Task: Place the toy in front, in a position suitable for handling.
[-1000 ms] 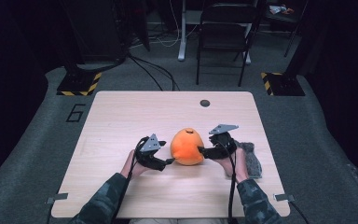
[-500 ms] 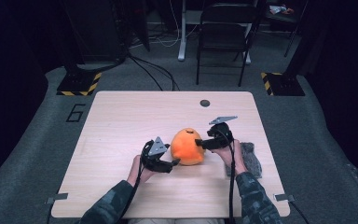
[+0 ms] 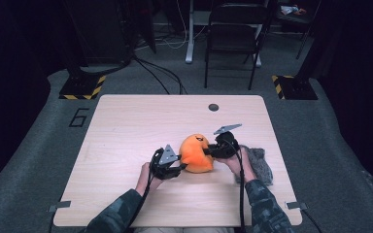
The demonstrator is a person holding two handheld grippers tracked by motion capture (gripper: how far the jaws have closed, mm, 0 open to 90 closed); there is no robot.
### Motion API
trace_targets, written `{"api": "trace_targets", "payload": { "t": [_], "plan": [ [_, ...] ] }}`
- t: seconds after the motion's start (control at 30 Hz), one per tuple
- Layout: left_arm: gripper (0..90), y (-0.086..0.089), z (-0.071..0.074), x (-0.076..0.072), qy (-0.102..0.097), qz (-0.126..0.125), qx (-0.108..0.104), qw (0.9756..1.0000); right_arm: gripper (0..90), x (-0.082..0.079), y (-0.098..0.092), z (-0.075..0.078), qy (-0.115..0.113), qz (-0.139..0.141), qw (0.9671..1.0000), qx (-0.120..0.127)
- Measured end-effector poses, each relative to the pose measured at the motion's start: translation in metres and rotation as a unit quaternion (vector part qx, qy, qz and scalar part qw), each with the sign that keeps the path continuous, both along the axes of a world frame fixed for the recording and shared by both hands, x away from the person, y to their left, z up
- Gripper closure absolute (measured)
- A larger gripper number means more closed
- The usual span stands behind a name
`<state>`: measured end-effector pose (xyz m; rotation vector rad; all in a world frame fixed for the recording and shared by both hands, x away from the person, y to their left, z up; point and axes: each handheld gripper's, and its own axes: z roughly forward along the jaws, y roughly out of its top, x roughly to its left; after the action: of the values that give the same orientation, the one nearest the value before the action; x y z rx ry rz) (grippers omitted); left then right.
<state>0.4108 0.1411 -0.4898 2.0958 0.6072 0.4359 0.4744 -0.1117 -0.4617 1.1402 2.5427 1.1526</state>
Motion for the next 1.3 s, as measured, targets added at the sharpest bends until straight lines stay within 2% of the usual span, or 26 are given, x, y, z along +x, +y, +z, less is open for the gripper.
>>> {"api": "trace_targets", "payload": {
  "t": [0.2, 0.3, 0.4, 0.57, 0.6, 0.7, 1.07, 1.2, 1.3],
  "plan": [
    [67.7, 0.001, 0.000, 0.001, -0.001, 0.003, -0.003, 1.0000, 80.5, -0.002, 0.003, 0.002, -0.020, -0.002, 0.9997, -0.012],
    [70.0, 0.002, 0.001, 0.001, 0.000, 0.000, -0.003, 1.0000, 82.1, -0.005, 0.003, 0.005, -0.017, -0.010, 0.9998, -0.006],
    [72.0, 0.004, 0.003, 0.002, -0.002, -0.001, -0.005, 1.0000, 83.2, -0.006, 0.003, 0.008, -0.031, -0.008, 0.9995, -0.006],
    [72.8, 0.006, 0.008, 0.003, -0.007, -0.007, -0.009, 0.9999, 83.9, -0.010, 0.003, 0.014, -0.038, -0.017, 0.9990, -0.014],
    [72.8, 0.006, 0.009, 0.003, -0.016, -0.008, -0.005, 0.9998, 83.9, -0.012, 0.004, 0.016, -0.038, -0.021, 0.9989, -0.016],
    [72.7, 0.009, 0.014, 0.006, -0.021, -0.009, -0.007, 0.9997, 84.0, -0.016, 0.005, 0.020, -0.041, -0.031, 0.9985, -0.019],
    [73.2, 0.013, 0.026, 0.012, -0.028, -0.041, -0.009, 0.9987, 84.2, -0.032, 0.006, 0.034, -0.054, -0.061, 0.9964, -0.022],
    [73.6, 0.012, 0.028, 0.014, -0.032, -0.045, -0.009, 0.9985, 84.3, -0.037, 0.006, 0.038, -0.065, -0.072, 0.9949, -0.027],
    [74.0, 0.014, 0.029, 0.017, -0.030, -0.045, -0.009, 0.9985, 84.4, -0.041, 0.007, 0.040, -0.063, -0.079, 0.9945, -0.026]
  ]
}}
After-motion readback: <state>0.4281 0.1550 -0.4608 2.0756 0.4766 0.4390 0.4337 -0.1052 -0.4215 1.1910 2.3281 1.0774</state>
